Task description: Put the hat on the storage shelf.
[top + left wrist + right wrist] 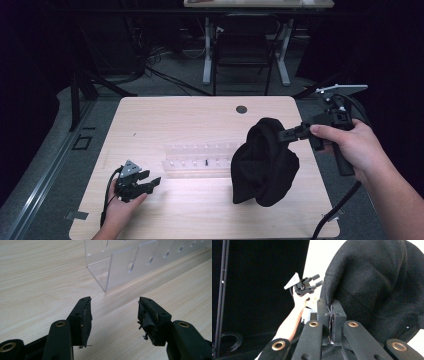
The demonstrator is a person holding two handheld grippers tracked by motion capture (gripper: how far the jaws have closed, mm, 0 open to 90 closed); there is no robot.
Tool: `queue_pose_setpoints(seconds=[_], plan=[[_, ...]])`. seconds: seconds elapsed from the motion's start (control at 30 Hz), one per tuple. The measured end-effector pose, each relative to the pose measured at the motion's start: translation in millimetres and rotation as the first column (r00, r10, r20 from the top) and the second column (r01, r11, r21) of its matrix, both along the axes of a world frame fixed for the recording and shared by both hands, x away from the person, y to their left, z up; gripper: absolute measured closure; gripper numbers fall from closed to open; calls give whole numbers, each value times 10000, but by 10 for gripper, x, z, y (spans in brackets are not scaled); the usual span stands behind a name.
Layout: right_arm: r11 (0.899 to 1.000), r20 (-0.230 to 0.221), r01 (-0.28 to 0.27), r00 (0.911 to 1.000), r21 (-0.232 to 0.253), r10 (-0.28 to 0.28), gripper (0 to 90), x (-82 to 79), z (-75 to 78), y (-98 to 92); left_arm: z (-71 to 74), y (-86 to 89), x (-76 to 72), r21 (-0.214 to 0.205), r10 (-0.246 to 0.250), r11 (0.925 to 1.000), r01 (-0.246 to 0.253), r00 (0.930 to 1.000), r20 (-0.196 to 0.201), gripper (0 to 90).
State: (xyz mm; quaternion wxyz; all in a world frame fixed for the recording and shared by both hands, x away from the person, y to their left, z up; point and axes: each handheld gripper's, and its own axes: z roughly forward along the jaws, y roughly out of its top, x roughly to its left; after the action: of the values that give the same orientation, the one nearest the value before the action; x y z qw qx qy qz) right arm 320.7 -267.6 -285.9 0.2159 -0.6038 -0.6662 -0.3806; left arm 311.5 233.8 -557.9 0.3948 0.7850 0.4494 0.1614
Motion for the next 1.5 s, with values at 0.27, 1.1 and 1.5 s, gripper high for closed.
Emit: queue_pose_setpoints(seconds=[0.27,1.1,1.5], plan=[[10000,153,62,9999,62,-63,884,96,67,69,-5,0,4,-34,28,10000,-28,10000,50,448],[9989,536,424,9976,180,-433,883,549,213,304,-1,-4,9,-5,-71,10000,71,10000,-14,448],[9975,603,583,9963,397,-607,883,745,200,402,-7,-12,13,2,-84,10000,84,9999,-57,448]])
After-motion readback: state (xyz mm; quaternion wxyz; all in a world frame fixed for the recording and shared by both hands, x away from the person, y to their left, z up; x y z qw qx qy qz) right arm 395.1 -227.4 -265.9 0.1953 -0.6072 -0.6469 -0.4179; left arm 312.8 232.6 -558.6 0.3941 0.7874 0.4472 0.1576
